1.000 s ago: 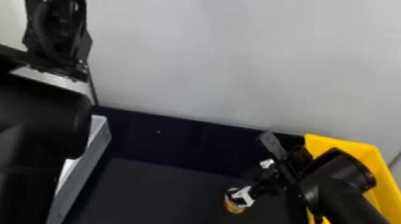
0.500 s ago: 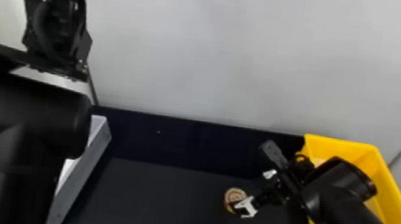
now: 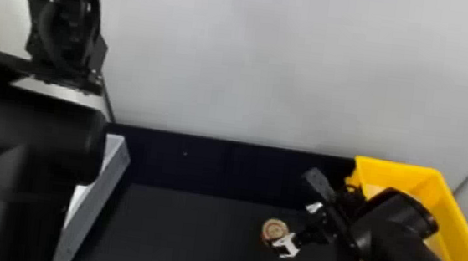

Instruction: Pick up the round yellow can and place it in the yellow rectangular box

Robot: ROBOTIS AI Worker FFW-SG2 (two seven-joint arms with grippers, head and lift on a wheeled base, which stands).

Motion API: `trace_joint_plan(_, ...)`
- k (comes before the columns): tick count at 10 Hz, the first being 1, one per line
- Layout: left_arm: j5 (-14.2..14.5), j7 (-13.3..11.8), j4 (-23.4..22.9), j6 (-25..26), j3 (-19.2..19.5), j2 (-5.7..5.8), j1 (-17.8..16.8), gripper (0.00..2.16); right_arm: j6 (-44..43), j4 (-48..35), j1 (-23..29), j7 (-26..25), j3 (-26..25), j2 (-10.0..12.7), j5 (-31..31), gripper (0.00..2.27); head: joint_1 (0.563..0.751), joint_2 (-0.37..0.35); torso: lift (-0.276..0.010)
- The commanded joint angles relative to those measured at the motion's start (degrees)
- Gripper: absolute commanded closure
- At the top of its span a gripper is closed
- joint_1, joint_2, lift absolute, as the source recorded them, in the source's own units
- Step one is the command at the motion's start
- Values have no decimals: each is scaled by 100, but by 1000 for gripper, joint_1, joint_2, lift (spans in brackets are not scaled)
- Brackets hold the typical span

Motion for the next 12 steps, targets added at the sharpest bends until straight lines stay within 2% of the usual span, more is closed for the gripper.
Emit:
trace_joint_plan(1, 0, 0, 0, -12, 0, 1, 8, 68, -18, 42, -10, -14, -16, -13, 8, 225, 663, 54, -10)
trace_joint_plan(5, 0, 0, 0, -12, -27, -8, -9, 68, -27, 95, -10, -41, -33, -4, 34, 234, 663, 54, -10)
trace_joint_plan(11, 0, 0, 44, -47, -71, -8, -71, 68, -212, 323, -2, -164, -218, 198, 34, 243, 663, 54, -10)
trace_joint_plan(12, 0, 0, 44, -47, -53, -8, -62, 68, -220, 332, -2, -199, -227, 198, 34, 303, 663, 54, -10)
